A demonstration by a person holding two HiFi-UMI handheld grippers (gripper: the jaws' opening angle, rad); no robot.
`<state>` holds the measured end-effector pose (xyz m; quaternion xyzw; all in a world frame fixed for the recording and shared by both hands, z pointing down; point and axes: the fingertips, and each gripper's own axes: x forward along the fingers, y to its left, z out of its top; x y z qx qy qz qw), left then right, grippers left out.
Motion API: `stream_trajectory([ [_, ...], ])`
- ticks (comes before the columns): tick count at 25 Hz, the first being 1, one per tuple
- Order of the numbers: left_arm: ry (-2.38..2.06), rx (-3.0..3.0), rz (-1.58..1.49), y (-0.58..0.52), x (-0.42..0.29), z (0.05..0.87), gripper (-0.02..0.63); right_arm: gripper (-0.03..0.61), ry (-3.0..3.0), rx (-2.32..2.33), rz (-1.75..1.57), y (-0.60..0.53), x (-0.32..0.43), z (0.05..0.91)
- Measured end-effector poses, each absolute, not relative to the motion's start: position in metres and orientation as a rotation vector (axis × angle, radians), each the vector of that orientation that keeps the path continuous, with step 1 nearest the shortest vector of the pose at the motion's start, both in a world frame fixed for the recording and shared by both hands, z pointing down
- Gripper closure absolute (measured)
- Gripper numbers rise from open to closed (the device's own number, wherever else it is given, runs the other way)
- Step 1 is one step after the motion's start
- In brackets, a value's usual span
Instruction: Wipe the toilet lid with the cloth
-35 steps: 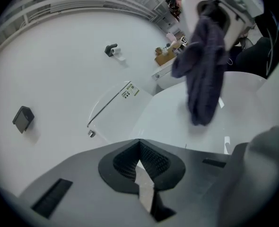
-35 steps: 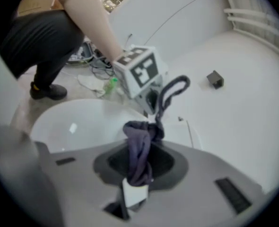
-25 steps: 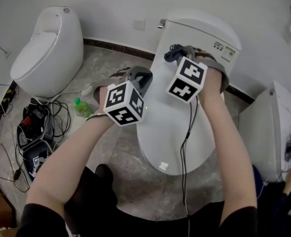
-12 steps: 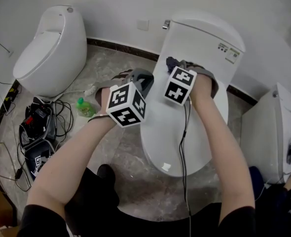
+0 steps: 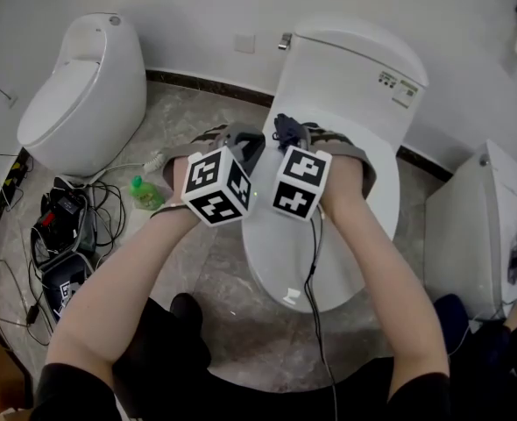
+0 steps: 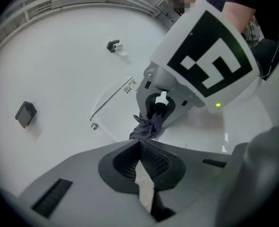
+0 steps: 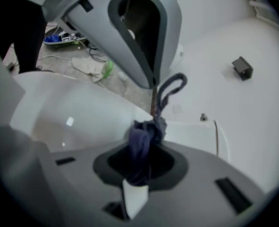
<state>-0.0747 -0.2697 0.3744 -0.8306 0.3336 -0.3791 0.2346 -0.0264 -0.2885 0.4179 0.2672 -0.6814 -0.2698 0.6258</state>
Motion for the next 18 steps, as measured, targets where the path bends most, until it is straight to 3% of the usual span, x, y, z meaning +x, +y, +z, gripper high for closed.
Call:
stream_trajectory([
  [18,0.935,-2.275,-1.042,-0.273,-0.076,0.374,0.603,0.497,-1.59,0.529,-0.658,-0.206,-0.052,0.423],
])
